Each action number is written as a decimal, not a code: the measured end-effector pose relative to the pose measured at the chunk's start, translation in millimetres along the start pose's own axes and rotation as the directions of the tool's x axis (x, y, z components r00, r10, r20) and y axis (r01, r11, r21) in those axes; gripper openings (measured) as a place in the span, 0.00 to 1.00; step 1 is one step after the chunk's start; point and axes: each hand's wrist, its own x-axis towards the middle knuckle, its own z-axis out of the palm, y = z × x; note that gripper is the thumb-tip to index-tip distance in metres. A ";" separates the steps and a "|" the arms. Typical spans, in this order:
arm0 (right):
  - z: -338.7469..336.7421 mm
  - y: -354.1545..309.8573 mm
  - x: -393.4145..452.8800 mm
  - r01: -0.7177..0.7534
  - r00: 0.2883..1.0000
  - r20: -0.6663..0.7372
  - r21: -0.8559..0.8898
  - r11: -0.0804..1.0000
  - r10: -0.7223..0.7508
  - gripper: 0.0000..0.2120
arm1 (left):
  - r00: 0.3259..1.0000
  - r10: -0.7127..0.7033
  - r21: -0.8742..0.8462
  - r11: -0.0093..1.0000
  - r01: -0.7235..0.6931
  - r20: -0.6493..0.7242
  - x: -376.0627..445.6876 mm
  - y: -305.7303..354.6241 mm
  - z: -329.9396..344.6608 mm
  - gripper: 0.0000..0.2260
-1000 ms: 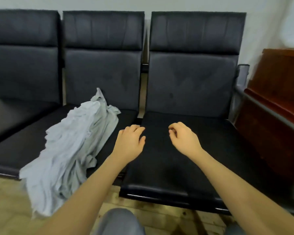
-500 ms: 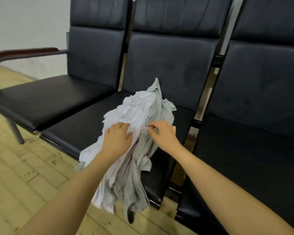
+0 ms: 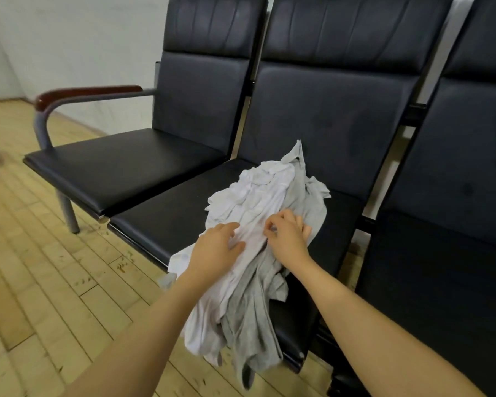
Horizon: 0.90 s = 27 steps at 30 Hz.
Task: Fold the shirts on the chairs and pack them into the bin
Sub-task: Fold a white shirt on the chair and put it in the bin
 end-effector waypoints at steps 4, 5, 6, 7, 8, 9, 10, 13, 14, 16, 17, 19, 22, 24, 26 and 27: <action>-28.0 5.9 -5.2 0.074 0.990 -0.130 0.128 0.989 -0.057 0.04 | 0.997 0.024 -0.062 0.998 -0.028 -0.072 -6.1 4.7 -3.4 0.18; -37.1 7.6 -7.6 0.099 0.986 -0.148 0.152 0.983 -0.076 0.05 | 0.995 0.032 -0.076 0.996 -0.039 -0.094 -8.8 7.3 -3.9 0.18; -46.1 9.0 -10.1 0.121 0.982 -0.163 0.174 0.977 -0.092 0.07 | 0.993 0.044 -0.083 0.995 -0.053 -0.109 -11.7 10.1 -4.4 0.18; -54.4 10.6 -13.1 0.139 0.978 -0.179 0.193 0.971 -0.104 0.08 | 0.991 0.064 -0.078 0.994 -0.073 -0.119 -14.8 12.5 -4.9 0.18; -61.0 12.6 -15.9 0.148 0.976 -0.192 0.210 0.966 -0.107 0.08 | 0.988 0.090 -0.063 0.993 -0.099 -0.128 -17.9 14.5 -5.4 0.19; -66.9 15.1 -19.3 0.146 0.975 -0.199 0.219 0.965 -0.102 0.08 | 0.984 0.120 -0.039 0.991 -0.127 -0.131 -20.9 16.3 -5.9 0.23; -72.4 17.1 -23.3 0.140 0.975 -0.202 0.224 0.964 -0.095 0.07 | 0.980 0.155 -0.016 0.987 -0.158 -0.128 -24.3 18.2 -6.5 0.27; -85.5 22.7 -37.8 0.113 0.977 -0.203 0.217 0.970 -0.069 0.07 | 0.973 0.212 -0.062 0.974 -0.218 -0.088 -34.9 21.8 -4.0 0.29; -88.1 24.9 -42.5 0.106 0.979 -0.195 0.219 0.970 -0.063 0.07 | 0.973 0.218 -0.092 0.970 -0.224 -0.073 -37.8 23.5 -2.0 0.26; -91.3 29.7 -51.1 0.083 0.987 -0.154 0.255 0.963 -0.044 0.08 | 0.977 0.203 -0.138 0.968 -0.211 -0.065 -41.8 26.8 3.1 0.18; -92.1 33.0 -54.5 0.066 0.992 -0.122 0.298 0.952 -0.030 0.09 | 0.980 0.186 -0.161 0.967 -0.195 -0.072 -43.4 28.8 4.9 0.16; -95.1 38.6 -59.9 0.058 0.995 -0.096 0.383 0.922 -0.022 0.10 | 0.978 0.170 -0.209 0.959 -0.193 -0.122 -45.8 33.2 5.2 0.15; -109.0 37.0 -65.6 0.043 0.992 -0.127 0.468 0.883 0.019 0.06 | 0.946 0.226 -0.200 0.941 -0.274 -0.233 -45.7 45.2 -1.1 0.18; -121.5 36.0 -68.6 0.042 0.980 -0.189 0.481 0.876 0.057 0.07 | 0.899 0.294 -0.144 0.924 -0.355 -0.326 -42.4 60.2 -6.0 0.19; -134.3 38.7 -71.2 0.048 0.966 -0.248 0.455 0.889 0.075 0.08 | 0.856 0.338 -0.126 0.902 -0.414 -0.391 -37.5 79.1 -10.9 0.17; -141.1 41.1 -72.9 0.055 0.959 -0.274 0.446 0.893 0.078 0.09 | 0.831 0.363 -0.114 0.888 -0.445 -0.421 -35.2 88.4 -12.5 0.16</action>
